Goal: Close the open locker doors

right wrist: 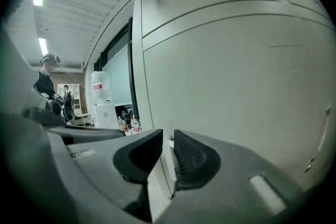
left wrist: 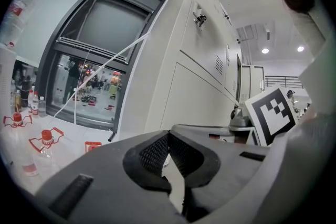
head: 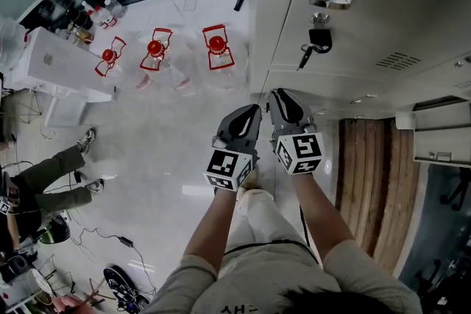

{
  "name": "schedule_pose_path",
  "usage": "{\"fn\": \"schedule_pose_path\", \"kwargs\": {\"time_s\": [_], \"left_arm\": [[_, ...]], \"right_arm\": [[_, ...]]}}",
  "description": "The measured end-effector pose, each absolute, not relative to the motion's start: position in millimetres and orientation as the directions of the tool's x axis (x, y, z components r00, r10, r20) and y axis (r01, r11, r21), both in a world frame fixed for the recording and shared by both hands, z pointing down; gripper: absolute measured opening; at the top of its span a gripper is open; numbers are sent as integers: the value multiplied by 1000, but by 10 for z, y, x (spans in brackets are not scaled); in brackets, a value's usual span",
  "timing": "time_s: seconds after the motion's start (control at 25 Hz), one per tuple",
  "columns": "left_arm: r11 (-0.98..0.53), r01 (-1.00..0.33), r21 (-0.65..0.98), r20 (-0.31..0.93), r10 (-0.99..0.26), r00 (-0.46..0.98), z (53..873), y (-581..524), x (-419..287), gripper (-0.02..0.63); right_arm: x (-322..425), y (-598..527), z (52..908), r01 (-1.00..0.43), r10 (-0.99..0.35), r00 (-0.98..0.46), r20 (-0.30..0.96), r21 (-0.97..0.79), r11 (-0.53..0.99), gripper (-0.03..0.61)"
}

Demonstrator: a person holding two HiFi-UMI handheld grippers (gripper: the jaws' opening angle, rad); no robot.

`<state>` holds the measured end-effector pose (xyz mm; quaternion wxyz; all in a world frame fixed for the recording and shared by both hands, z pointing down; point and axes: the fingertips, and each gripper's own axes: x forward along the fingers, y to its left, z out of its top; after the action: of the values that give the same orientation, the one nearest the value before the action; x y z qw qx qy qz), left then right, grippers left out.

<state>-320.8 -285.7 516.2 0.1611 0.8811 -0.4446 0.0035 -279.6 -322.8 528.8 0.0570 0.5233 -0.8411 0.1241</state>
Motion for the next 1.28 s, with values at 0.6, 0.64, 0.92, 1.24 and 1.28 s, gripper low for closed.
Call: {"fn": "schedule_pose_path", "kwargs": {"time_s": [0.6,0.64,0.92,1.24,1.28], "left_arm": [[-535,-804,259,127,-807,577,5012,-2855,-3275,-2],[-539,-803,257,126,-805,580,4991,-2829,-3247,-2],[-570,-786,241,107,-789,605,4838,-2597,-3001,-2],[-587,-765,266,93,-774,626,4544,-2218,-2729,-2],[-592,-762,262,93,-771,631,4498,-2170,-2693,-2]], "right_arm": [[-2700,-3089,5149,-882,-860,-469,200,-154,445,63],[-2675,-3055,5127,-881,-860,-471,197,-151,448,52],[-2464,-2790,4905,-877,-863,-479,159,-135,462,0],[-2063,-2283,4523,-870,-863,-489,128,-143,471,0],[-1998,-2225,4472,-873,-866,-484,125,-139,467,0]]}}
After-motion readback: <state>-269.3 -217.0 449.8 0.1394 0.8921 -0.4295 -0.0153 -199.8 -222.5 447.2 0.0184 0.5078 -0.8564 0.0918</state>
